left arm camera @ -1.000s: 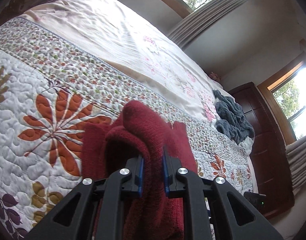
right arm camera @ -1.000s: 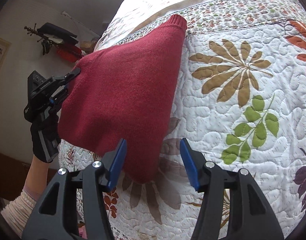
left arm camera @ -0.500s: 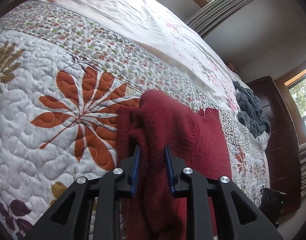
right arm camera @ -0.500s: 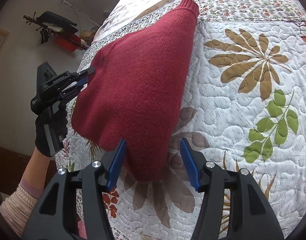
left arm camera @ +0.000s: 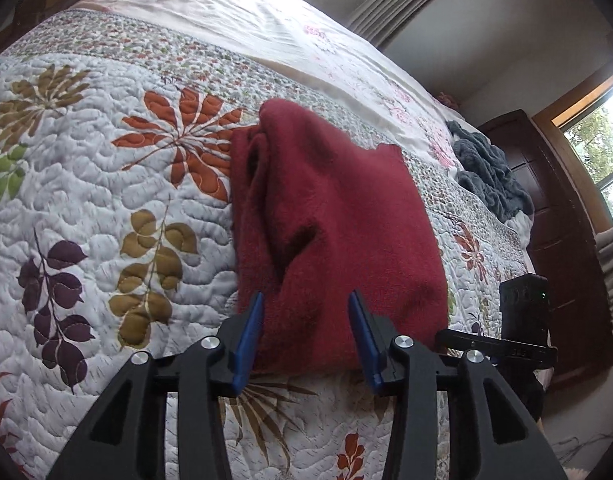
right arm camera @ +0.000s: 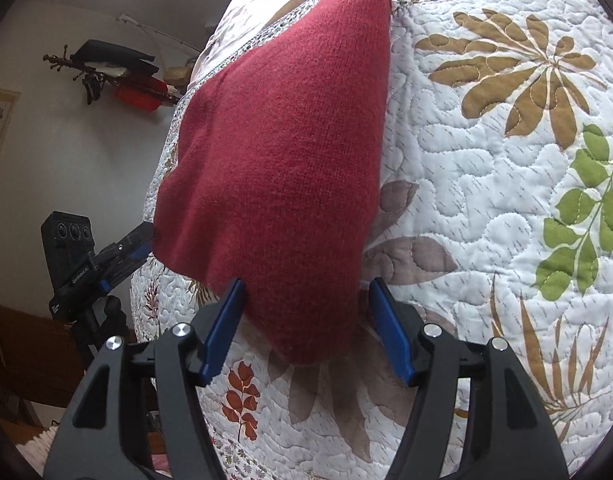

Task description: Fold small clothes

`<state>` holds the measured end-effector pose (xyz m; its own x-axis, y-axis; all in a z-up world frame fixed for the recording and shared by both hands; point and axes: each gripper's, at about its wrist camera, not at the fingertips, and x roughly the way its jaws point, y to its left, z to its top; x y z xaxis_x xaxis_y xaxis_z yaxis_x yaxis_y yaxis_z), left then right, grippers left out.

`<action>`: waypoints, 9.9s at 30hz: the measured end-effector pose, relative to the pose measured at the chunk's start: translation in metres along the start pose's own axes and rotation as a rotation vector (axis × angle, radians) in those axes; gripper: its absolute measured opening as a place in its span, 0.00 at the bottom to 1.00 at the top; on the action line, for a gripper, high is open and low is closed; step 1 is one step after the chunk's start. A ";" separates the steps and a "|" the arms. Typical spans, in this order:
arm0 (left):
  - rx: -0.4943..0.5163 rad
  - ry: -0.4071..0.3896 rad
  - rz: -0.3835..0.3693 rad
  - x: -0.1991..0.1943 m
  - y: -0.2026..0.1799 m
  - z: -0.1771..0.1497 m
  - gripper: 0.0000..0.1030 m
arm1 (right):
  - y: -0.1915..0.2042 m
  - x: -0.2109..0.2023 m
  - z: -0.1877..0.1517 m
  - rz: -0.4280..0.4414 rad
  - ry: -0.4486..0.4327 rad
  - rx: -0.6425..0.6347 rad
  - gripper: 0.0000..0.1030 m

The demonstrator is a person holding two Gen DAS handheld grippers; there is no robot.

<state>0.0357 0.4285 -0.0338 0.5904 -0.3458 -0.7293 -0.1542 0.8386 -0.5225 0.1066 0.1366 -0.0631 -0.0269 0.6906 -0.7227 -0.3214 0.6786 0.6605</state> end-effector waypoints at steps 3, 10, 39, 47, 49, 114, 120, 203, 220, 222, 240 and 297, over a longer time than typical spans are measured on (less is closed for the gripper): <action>-0.014 0.021 0.017 0.013 0.007 -0.002 0.16 | -0.005 0.007 0.001 0.015 0.020 0.019 0.44; -0.039 -0.002 -0.040 0.002 0.013 0.000 0.09 | 0.016 -0.021 0.001 0.047 -0.016 -0.030 0.19; 0.049 -0.100 0.097 -0.006 -0.005 0.074 0.52 | 0.053 -0.028 0.027 -0.185 -0.107 -0.185 0.43; -0.031 -0.051 0.089 0.055 0.005 0.134 0.52 | 0.050 -0.015 0.041 -0.188 -0.114 -0.191 0.46; -0.044 -0.034 0.071 0.067 0.005 0.137 0.50 | 0.048 -0.013 0.041 -0.191 -0.116 -0.192 0.47; 0.089 0.004 0.130 0.006 -0.008 0.000 0.52 | 0.018 -0.016 -0.009 -0.180 -0.024 -0.116 0.45; 0.038 -0.019 0.069 0.000 -0.002 0.040 0.64 | 0.023 -0.039 0.013 -0.163 -0.094 -0.125 0.53; 0.076 0.246 -0.326 0.099 -0.105 -0.114 0.42 | -0.061 -0.103 -0.095 -0.037 -0.067 0.014 0.50; 0.187 0.132 -0.116 0.019 -0.117 -0.142 0.55 | -0.069 -0.135 -0.158 -0.043 -0.101 0.091 0.66; 0.199 0.122 -0.107 0.008 -0.122 -0.151 0.55 | -0.069 -0.137 -0.167 -0.046 -0.099 0.092 0.66; 0.239 0.191 0.072 0.030 -0.116 -0.197 0.57 | -0.057 -0.127 -0.192 0.038 -0.076 0.108 0.21; 0.202 0.208 0.197 -0.001 -0.118 -0.204 0.60 | -0.019 -0.112 -0.210 -0.385 -0.144 0.076 0.73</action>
<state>-0.1080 0.2440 -0.0615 0.3873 -0.2299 -0.8928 -0.0770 0.9570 -0.2798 -0.0829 -0.0059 -0.0371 0.2165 0.4068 -0.8875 -0.2113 0.9070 0.3643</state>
